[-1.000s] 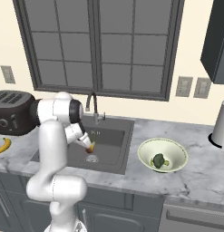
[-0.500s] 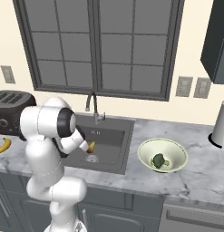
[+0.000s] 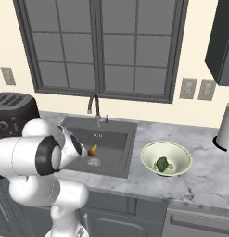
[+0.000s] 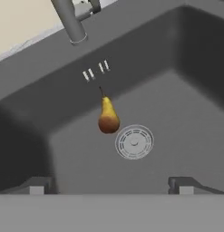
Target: There is a mixed pile of frozen fruits and vegetables on the counter. Locate all the frozen vegetables and place the items in a bowl on the counter. Take all the frozen fruits and defrost them in a running sink.
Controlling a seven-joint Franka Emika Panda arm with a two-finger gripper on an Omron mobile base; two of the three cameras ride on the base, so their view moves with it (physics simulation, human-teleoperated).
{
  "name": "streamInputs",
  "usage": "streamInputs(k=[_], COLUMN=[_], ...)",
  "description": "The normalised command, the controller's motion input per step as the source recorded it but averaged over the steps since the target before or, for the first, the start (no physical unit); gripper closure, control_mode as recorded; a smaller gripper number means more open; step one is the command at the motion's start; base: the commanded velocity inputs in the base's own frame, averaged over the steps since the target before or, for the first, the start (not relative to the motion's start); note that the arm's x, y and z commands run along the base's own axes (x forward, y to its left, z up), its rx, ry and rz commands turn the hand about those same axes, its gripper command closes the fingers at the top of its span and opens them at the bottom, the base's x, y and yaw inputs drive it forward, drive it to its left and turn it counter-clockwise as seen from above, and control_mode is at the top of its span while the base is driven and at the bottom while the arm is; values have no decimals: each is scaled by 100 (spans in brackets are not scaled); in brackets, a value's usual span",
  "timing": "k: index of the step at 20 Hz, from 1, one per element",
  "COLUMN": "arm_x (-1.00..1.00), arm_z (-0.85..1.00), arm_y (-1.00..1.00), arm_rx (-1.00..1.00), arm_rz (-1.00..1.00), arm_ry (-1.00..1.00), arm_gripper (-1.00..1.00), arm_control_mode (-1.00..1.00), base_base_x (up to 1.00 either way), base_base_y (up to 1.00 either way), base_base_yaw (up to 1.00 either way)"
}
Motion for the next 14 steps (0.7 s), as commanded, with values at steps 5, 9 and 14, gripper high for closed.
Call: streamInputs(k=[5, 9, 14], arm_x=[0, 0, 0], arm_z=[100, 100, 96], arm_y=[37, 61, 57], arm_rx=[2, 1, 0], arm_rz=[9, 2, 13], arm_ry=[52, 58, 69], arm_gripper=[-100, -100, -100], arm_control_mode=[-100, -100, -100], base_base_x=[0, 0, 0], base_base_y=[0, 0, 0], base_base_yaw=[0, 0, 0])
